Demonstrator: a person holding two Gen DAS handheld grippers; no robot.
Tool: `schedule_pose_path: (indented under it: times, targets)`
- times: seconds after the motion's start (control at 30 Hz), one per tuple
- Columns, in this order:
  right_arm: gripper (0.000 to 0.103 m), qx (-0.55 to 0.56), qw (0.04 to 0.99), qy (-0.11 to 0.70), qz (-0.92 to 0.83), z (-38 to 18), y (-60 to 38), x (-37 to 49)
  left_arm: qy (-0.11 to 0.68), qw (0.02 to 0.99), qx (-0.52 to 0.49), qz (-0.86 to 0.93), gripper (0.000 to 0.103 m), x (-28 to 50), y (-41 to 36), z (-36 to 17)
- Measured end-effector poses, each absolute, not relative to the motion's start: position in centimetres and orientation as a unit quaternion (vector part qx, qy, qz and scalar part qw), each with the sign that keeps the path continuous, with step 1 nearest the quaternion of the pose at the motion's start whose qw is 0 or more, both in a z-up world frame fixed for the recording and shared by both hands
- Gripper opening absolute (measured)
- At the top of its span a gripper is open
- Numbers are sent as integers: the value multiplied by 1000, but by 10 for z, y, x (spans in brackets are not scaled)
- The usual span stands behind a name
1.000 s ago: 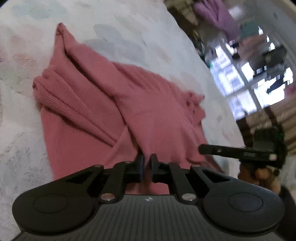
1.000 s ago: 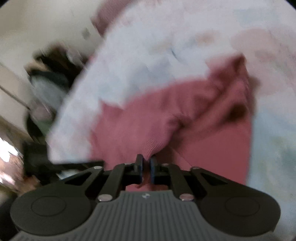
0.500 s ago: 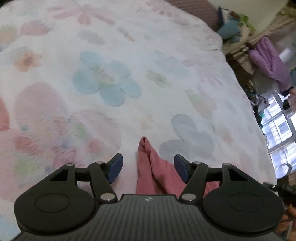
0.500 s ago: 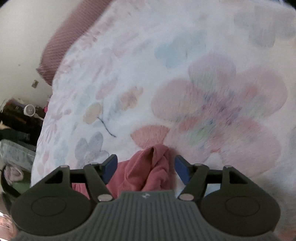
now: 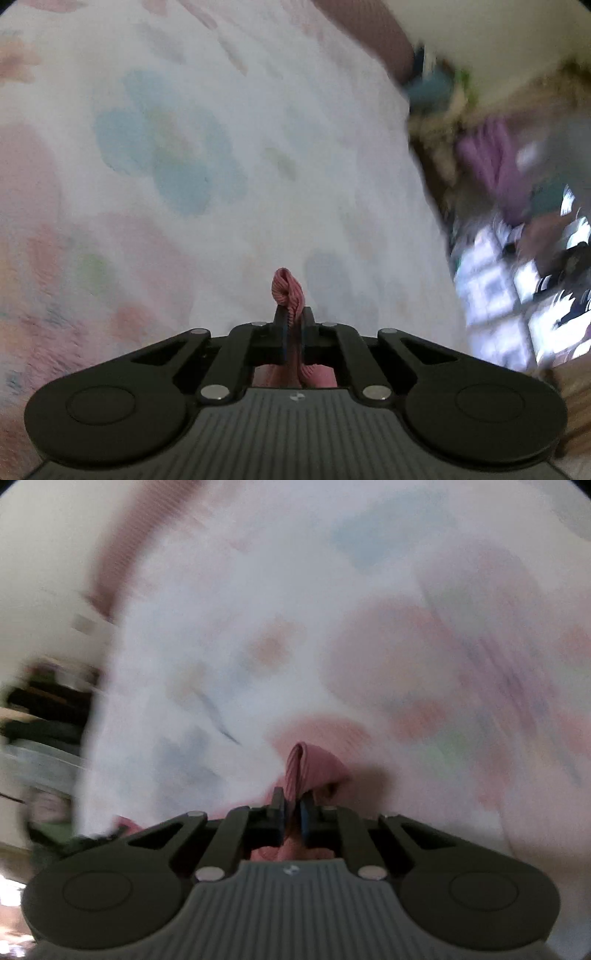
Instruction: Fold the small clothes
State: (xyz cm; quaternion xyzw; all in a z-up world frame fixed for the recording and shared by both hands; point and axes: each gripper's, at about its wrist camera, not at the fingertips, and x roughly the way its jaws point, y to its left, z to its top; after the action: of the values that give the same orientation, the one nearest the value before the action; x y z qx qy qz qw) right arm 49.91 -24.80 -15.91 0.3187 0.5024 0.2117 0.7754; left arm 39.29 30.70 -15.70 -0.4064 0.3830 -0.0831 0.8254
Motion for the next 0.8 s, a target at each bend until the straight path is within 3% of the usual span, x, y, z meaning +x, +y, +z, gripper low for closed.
schedule_pose_path:
  times: [0.07,0.17,0.27,0.3,0.33,0.4,0.63,0.8]
  targets:
    - [2,339,780,466,244,-154,-256,504,398,824,-398,-65,5,391,310,-167]
    - [2,300,782,492,238,-176,-254,511,437,821,-363,-44,5,386,304,-188]
    - [3,286,780,509,223,-202,-262,508,425,821,-379,-37,6,374,308,-194]
    - [4,300,783,499,219,-206,-269,504,424,824,-375,-36,6,370,307,-193]
    - [14,306,788,492,208,-208,-275,501,425,828,-364,-36,6,368,305,-191]
    - [16,306,798,485,185,-208,-284,497,426,836,-345,-34,11,367,305,-183]
    - [22,177,876,416,167,-141,-272,460,363,872,-327,-27,23,331,301,-131]
    - [36,118,859,431,249,-120,-231,403,395,872,-276,-86,30,271,271,-131]
